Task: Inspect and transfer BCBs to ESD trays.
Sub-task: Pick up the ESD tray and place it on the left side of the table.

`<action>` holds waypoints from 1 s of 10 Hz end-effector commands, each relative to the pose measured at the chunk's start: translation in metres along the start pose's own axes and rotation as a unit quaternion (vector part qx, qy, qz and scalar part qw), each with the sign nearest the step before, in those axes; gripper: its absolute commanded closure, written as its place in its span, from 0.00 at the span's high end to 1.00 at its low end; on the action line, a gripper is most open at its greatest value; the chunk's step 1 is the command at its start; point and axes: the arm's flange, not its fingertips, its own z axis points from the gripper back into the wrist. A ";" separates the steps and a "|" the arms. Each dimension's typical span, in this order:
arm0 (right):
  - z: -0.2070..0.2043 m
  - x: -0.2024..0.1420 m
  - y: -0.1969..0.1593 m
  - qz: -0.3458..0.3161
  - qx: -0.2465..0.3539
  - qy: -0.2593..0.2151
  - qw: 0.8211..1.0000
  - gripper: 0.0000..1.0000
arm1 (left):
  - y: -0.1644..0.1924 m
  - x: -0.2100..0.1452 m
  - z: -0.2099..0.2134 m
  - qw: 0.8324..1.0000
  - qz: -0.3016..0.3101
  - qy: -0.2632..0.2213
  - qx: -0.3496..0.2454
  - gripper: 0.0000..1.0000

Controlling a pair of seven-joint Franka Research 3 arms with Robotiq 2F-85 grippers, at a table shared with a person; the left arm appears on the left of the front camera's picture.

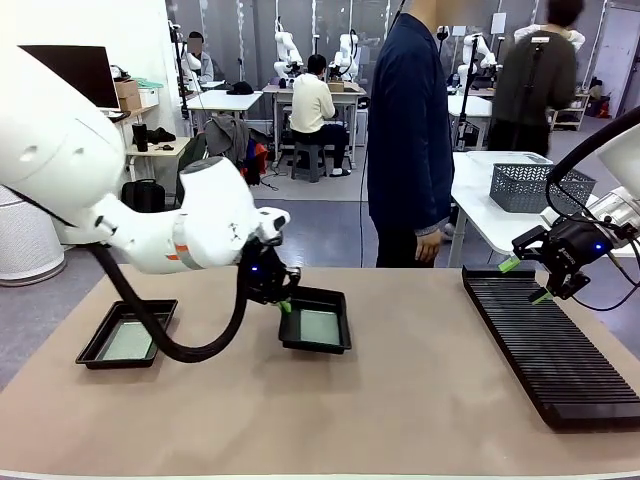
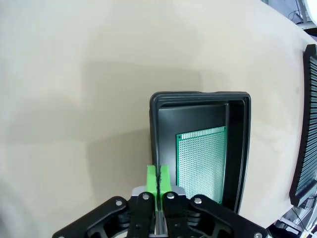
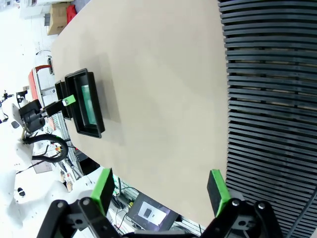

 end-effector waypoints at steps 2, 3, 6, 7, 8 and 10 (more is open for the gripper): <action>-0.002 -0.003 0.002 -0.011 -0.005 -0.010 1.000 1.00 | 0.059 -0.006 0.027 0.999 -0.015 -0.001 -0.032 0.03; -0.002 -0.003 0.002 -0.011 -0.005 -0.010 1.000 1.00 | 0.079 -0.007 0.033 0.999 -0.018 -0.002 -0.034 0.03; -0.002 -0.003 0.002 -0.011 -0.005 -0.010 1.000 1.00 | 0.124 -0.014 0.049 0.999 -0.020 0.000 -0.027 0.03; -0.002 -0.003 0.002 -0.011 -0.005 -0.010 1.000 1.00 | 0.137 -0.016 0.054 1.000 -0.017 -0.003 -0.021 0.03; -0.002 -0.003 0.002 -0.011 -0.005 -0.010 1.000 1.00 | 0.147 -0.017 0.057 1.000 -0.018 -0.002 -0.014 0.03; -0.002 -0.003 0.002 -0.011 -0.005 -0.010 1.000 1.00 | 0.163 -0.017 0.058 1.000 -0.016 -0.009 -0.005 0.03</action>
